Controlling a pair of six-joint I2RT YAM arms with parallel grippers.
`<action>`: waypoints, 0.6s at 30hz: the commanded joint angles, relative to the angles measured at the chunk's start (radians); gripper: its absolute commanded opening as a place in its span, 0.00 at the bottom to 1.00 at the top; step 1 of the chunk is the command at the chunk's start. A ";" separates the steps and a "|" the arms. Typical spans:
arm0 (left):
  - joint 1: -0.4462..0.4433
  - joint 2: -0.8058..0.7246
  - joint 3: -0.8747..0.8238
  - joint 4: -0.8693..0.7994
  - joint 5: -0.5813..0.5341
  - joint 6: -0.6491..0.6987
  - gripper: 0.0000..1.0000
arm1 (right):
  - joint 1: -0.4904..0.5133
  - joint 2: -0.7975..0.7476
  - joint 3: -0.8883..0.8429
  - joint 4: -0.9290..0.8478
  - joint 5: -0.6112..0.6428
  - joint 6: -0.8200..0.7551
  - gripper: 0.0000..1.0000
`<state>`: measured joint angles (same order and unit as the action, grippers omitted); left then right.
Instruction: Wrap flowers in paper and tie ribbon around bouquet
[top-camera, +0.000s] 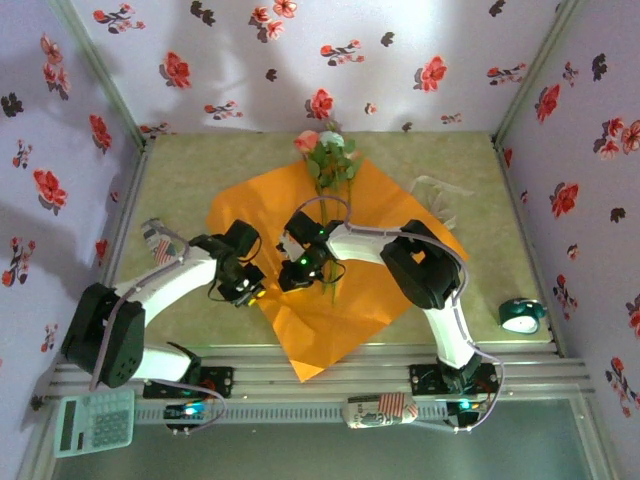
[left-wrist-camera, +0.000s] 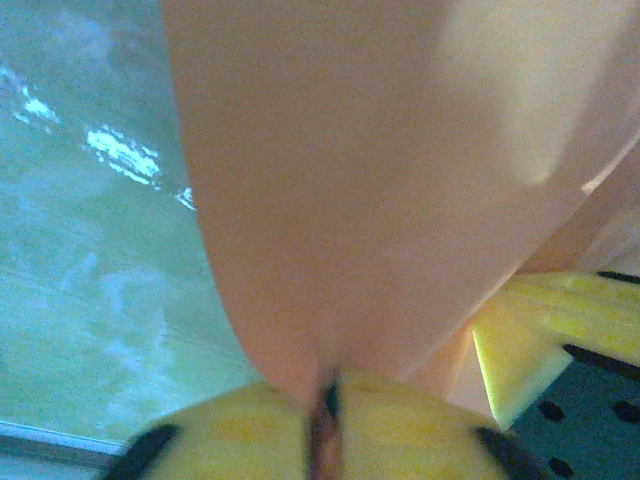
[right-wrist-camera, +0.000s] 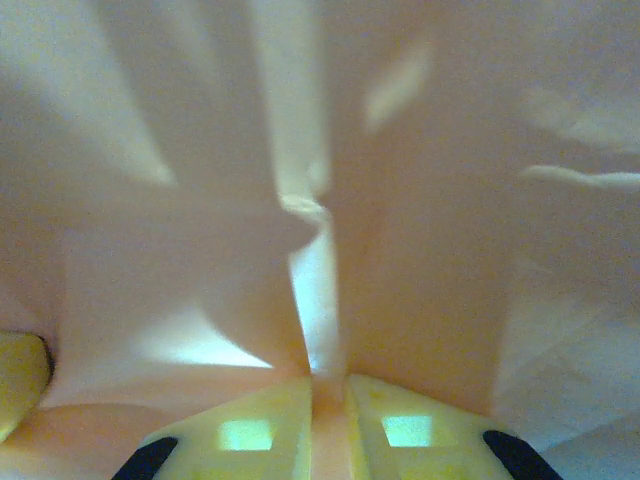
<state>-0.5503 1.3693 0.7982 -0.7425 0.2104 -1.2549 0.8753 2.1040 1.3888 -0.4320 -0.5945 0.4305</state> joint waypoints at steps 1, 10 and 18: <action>-0.011 -0.024 -0.045 0.073 0.048 -0.058 0.31 | -0.004 0.022 0.013 -0.050 0.017 0.037 0.18; -0.056 -0.058 -0.055 0.083 0.079 -0.094 0.46 | -0.019 0.026 -0.005 -0.038 -0.006 0.063 0.17; -0.122 -0.066 -0.056 0.055 0.142 -0.107 0.46 | -0.028 0.042 -0.001 -0.031 -0.036 0.078 0.16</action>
<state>-0.6521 1.3167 0.7467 -0.6563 0.3119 -1.3376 0.8551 2.1117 1.3888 -0.4358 -0.6254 0.4843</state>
